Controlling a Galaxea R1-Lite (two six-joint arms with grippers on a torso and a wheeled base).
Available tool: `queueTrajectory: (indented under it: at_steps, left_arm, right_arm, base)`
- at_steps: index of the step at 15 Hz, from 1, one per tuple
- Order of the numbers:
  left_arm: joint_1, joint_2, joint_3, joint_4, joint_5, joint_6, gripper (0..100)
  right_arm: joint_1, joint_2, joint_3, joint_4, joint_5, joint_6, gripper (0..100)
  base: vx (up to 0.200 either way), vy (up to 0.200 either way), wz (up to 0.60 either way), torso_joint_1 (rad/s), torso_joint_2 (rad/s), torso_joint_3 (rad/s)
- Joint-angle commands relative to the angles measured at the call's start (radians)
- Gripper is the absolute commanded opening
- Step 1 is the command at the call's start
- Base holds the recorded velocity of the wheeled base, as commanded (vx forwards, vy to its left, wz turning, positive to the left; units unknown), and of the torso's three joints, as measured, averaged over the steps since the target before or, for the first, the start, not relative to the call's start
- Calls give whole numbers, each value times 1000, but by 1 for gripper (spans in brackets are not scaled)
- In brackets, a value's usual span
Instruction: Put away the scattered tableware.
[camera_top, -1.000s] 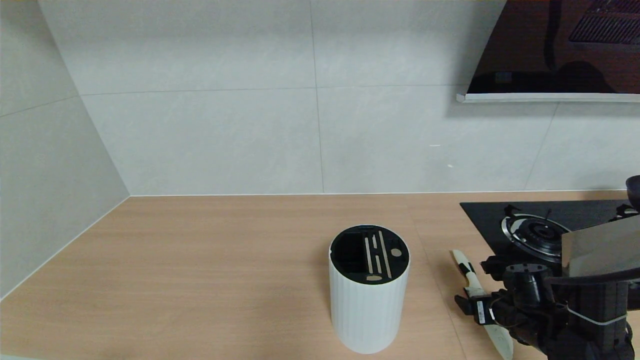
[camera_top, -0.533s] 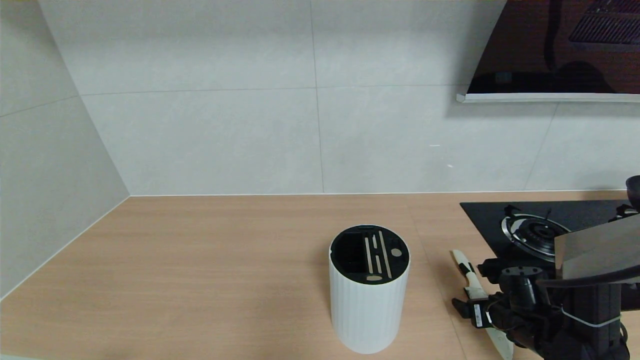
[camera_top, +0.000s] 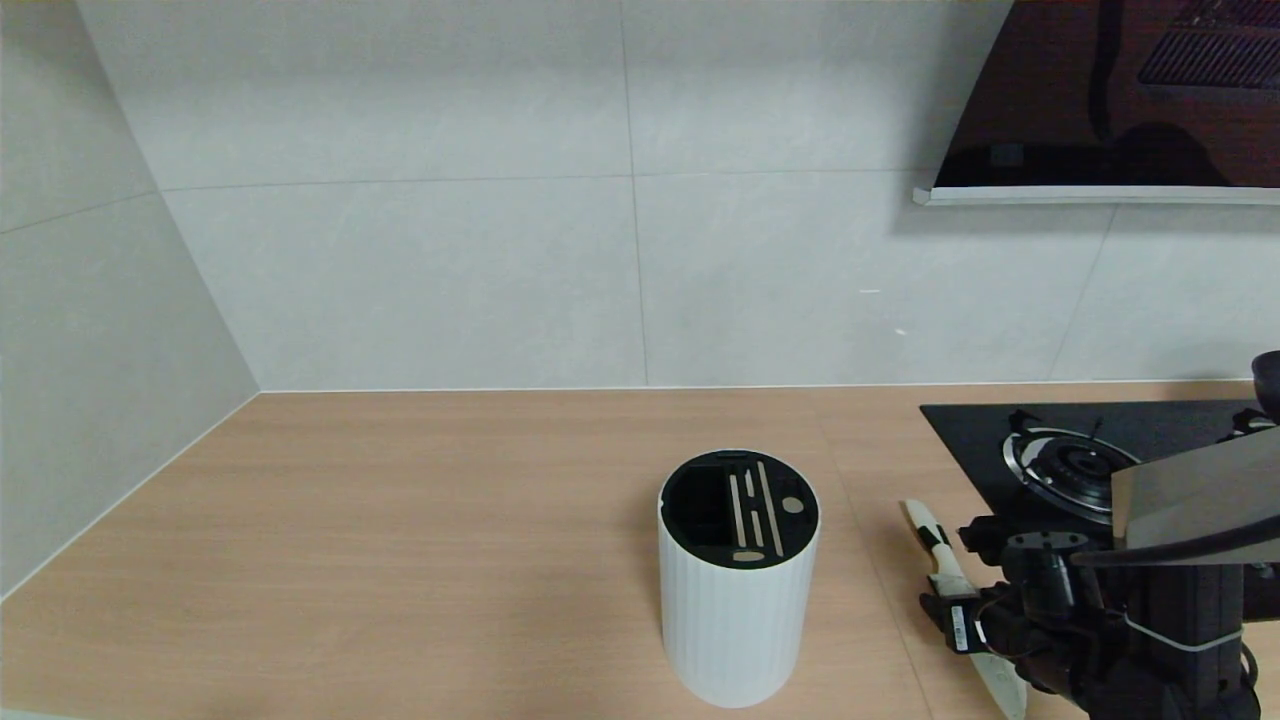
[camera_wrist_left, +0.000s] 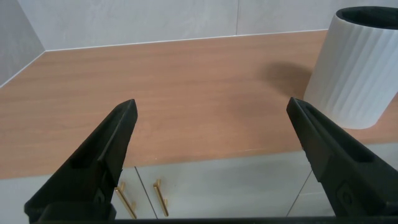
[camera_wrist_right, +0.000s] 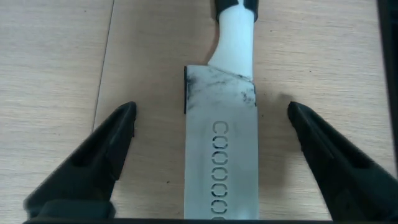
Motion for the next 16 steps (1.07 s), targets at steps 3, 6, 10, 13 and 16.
queueTrajectory:
  at_steps: [3,6,10,13,16]
  left_arm:
    - [0,0,1,0,-1,0,100]
    - [0,0,0,1,0,0,100]
    - [0,0,0,0,-1,0,100]
    - [0,0,0,1,-1,8,100]
    - [0,0,1,1,-1,5,100]
  right_arm:
    - [-10,0,0,-1,0,-3,0]
    - [-10,5,0,-1,0,-6,0]
    - [-9,-38,6,-1,0,-2,0]
    - [-6,-141,23,1,0,0,0]
    - [-3,-244,31,6,0,0,0]
  base:
    - [0,0,0,0,0,0]
    - [0,0,0,0,0,0]
    - [0,0,0,0,0,0]
    - [0,0,0,0,0,0]
    - [0,0,0,0,0,0]
